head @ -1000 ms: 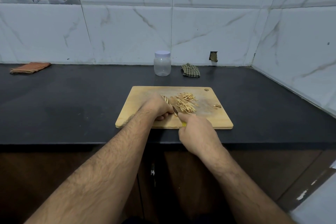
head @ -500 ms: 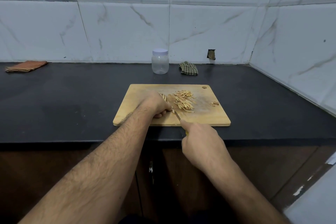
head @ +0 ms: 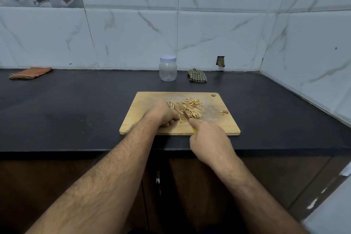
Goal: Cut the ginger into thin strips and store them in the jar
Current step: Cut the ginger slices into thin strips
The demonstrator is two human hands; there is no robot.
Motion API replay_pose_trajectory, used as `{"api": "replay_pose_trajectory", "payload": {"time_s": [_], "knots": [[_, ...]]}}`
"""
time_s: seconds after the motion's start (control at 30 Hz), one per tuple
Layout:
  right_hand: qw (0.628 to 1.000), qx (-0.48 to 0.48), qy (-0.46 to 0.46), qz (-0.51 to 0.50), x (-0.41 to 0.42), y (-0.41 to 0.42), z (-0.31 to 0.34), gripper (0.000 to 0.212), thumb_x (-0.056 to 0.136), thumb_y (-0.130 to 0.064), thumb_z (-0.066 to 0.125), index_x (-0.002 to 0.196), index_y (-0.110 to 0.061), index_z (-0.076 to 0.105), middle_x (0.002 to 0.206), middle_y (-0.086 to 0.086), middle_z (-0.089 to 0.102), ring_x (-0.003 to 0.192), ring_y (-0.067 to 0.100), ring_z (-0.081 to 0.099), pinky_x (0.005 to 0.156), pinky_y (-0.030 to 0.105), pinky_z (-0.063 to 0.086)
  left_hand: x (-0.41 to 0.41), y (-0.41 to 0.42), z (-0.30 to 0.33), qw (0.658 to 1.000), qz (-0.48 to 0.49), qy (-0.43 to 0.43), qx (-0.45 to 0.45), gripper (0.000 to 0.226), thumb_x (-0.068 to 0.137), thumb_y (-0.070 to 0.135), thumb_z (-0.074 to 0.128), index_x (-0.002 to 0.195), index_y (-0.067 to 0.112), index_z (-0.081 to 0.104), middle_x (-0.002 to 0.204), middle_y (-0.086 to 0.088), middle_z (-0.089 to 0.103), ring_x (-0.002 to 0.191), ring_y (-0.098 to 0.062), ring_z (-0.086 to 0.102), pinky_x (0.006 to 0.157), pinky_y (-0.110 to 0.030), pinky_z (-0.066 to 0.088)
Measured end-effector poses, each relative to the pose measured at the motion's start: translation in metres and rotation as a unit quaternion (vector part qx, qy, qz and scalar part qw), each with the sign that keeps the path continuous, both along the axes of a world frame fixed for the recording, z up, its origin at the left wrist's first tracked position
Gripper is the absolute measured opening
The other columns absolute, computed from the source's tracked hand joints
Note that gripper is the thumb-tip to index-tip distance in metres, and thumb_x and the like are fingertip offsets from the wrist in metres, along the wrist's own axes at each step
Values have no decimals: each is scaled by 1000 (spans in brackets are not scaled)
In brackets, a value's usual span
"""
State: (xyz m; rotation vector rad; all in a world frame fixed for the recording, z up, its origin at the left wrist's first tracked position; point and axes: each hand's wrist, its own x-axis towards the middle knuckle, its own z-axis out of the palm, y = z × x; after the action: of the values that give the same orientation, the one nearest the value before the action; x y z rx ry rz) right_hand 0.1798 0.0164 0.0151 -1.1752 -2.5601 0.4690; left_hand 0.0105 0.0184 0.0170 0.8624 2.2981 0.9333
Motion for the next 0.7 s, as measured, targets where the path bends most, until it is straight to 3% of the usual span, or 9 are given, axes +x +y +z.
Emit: {"api": "replay_pose_trajectory", "payload": {"time_s": [0.23, 0.43, 0.6, 0.7], "knots": [[999, -2, 30, 25, 8, -7, -1, 48, 94, -13, 47, 138, -33, 49, 121, -3, 63, 101, 18, 54, 79, 33, 49, -2, -3, -2, 999, 2, -8, 31, 13, 92, 12, 61, 80, 14, 61, 62, -3, 58, 49, -13, 46, 52, -22, 44], [999, -6, 37, 16, 8, -9, -2, 46, 94, -14, 47, 136, -31, 50, 122, -3, 62, 108, 20, 55, 83, 35, 50, -3, -1, -11, 994, 44, 87, 57, 15, 90, 16, 58, 78, 16, 67, 69, -2, 73, 48, -15, 57, 63, -28, 56], [999, -10, 23, 31, 5, -6, -6, 47, 95, -16, 48, 139, -34, 48, 118, -2, 63, 92, 16, 49, 74, 32, 47, -7, -4, -16, 989, 61, 123, 63, 13, 87, 18, 65, 74, 19, 67, 58, 4, 67, 46, -9, 55, 61, -24, 52], [999, -9, 7, 37, 2, -6, -7, 49, 95, -17, 49, 141, -35, 47, 118, -2, 64, 97, 17, 54, 74, 31, 47, -13, -6, -18, 986, 83, 127, 73, 18, 89, 16, 59, 72, 19, 65, 59, 4, 66, 46, -9, 54, 60, -23, 49]]}}
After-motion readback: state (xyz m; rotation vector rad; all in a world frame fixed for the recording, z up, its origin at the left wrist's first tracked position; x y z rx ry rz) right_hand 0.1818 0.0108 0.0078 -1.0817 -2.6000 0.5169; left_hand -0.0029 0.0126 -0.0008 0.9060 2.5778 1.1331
